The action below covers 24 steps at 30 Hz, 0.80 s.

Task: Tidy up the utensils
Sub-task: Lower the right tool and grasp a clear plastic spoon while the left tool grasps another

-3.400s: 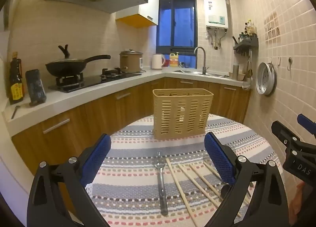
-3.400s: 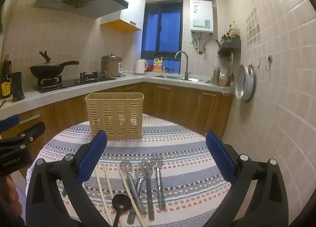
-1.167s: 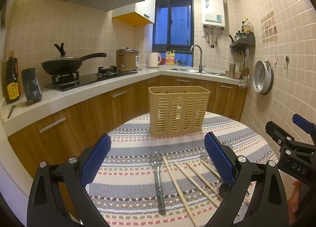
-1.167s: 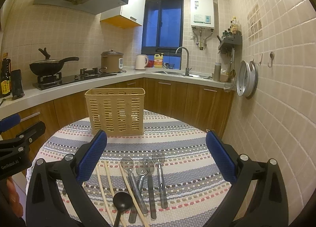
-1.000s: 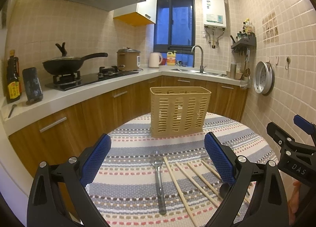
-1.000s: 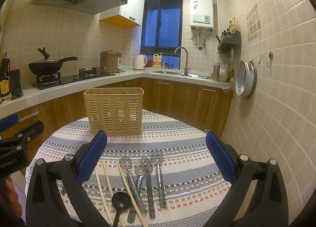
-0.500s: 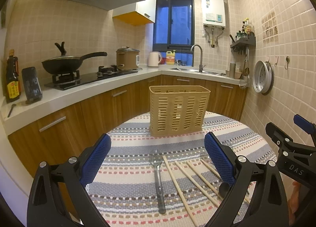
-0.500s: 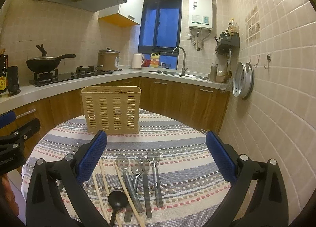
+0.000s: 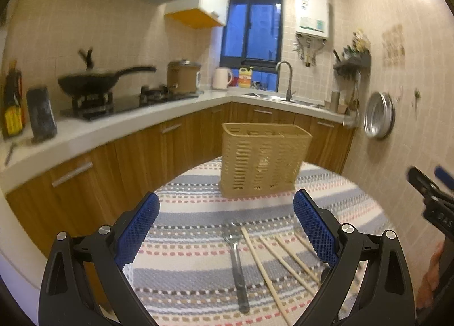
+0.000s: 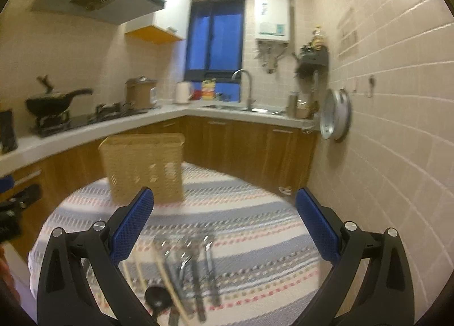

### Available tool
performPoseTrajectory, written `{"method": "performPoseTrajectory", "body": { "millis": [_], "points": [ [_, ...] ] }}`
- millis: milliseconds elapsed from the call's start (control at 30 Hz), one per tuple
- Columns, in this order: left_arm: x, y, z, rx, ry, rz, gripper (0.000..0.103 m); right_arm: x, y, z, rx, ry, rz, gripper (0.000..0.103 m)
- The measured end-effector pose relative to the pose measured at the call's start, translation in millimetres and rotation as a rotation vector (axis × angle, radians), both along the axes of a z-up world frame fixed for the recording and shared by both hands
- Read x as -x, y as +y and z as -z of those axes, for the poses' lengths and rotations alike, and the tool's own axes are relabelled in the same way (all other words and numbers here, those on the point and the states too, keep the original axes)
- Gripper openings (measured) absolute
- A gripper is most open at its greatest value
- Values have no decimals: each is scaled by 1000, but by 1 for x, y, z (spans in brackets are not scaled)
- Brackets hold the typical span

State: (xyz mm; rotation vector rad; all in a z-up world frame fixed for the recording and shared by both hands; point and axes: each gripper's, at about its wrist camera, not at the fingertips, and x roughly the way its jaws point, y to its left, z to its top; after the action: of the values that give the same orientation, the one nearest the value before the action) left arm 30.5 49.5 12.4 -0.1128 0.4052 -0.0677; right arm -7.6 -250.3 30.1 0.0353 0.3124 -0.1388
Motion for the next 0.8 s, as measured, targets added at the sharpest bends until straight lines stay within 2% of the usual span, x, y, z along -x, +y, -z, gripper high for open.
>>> {"method": "performPoseTrajectory", "body": {
  "millis": [133, 200, 267, 333, 400, 467, 533, 600, 667, 700, 800],
  "points": [
    [-39, 30, -4, 59, 162, 53, 90, -21, -25, -17, -98, 52, -37, 95],
    [-59, 38, 5, 113, 264, 109, 87, -41, -35, -19, -137, 119, -71, 95],
    [-81, 43, 23, 181, 379, 180, 85, -63, -37, -13, -152, 216, -120, 95],
    [-99, 41, 42, 212, 472, 207, 78, -90, -34, 1, -133, 357, -143, 95],
    [-114, 37, 60, 221, 527, 214, 76, -110, -27, 15, -113, 453, -178, 88],
    [-130, 32, 76, 238, 584, 235, 73, -134, -22, 36, -112, 585, -215, 71],
    [-143, 24, 92, 215, 638, 237, 68, -154, -20, 58, -132, 692, -246, 58],
    [-151, 18, 104, 187, 677, 242, 66, -171, -23, 79, -144, 780, -244, 53],
    [-158, 14, 112, 175, 723, 241, 58, -181, -23, 98, -148, 851, -252, 39],
    [-163, 12, 119, 168, 754, 237, 54, -187, -23, 109, -152, 892, -259, 37],
    [-168, 7, 125, 151, 779, 246, 53, -196, -23, 128, -140, 959, -259, 33]
  ]
}}
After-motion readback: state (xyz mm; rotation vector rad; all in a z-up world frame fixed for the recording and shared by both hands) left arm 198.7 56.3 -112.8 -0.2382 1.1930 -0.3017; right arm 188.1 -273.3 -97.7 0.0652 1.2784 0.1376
